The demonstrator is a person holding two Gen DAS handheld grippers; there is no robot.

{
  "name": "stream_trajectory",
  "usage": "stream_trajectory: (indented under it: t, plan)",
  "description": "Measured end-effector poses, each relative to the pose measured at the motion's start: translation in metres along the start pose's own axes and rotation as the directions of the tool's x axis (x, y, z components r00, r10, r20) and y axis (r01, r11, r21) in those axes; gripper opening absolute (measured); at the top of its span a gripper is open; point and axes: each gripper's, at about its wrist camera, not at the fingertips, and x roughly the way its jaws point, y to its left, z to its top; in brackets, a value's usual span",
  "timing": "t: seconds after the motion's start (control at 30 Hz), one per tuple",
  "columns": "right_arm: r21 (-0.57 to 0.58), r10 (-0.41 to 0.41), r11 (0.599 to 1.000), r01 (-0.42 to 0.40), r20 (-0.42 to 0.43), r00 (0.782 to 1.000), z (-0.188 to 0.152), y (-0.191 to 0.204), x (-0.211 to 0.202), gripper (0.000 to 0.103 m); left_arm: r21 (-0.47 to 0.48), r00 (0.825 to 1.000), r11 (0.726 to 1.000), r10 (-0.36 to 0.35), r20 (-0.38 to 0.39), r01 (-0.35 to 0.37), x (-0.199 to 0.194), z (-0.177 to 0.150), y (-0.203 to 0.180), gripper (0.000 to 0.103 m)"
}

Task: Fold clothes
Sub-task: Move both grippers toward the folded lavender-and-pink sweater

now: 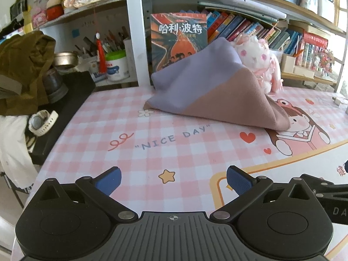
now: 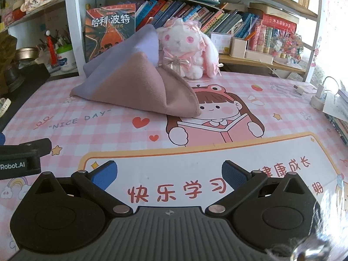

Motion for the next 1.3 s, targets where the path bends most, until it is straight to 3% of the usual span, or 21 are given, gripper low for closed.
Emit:
stream_trajectory:
  t: [0.33,0.6,0.93,1.13,1.3]
  plan:
    - [0.002,-0.087,0.996,0.087,-0.013,0.996,-0.006,0.002,-0.002,0.103,0.032,0.998,0.998,-0.048,-0.027,0.049,0.010,-0.003,-0.006,0.103]
    - [-0.004,-0.071,0.997,0.071,0.001,0.997,-0.005,-0.003,-0.002,0.102,0.019,0.999,1.000,-0.024,-0.022,0.024,0.013,-0.002,-0.016,0.103]
    - [-0.037,0.061,0.998,-0.059,0.049,0.997,0.010,-0.029,0.014,0.102,-0.007,1.000,1.000,0.026,-0.005,-0.026,0.017,0.009,-0.049,0.103]
    - [-0.053,0.185,0.982,-0.183,0.034,0.982,0.019,-0.062,0.026,0.102,-0.077,0.999,0.996,0.049,-0.001,-0.049,0.017,0.010,-0.075,0.103]
    - [-0.072,0.242,0.968,-0.241,0.008,0.970,0.021,-0.089,0.036,0.101,-0.127,0.993,0.985,0.111,-0.042,-0.116,0.021,0.009,-0.090,0.103]
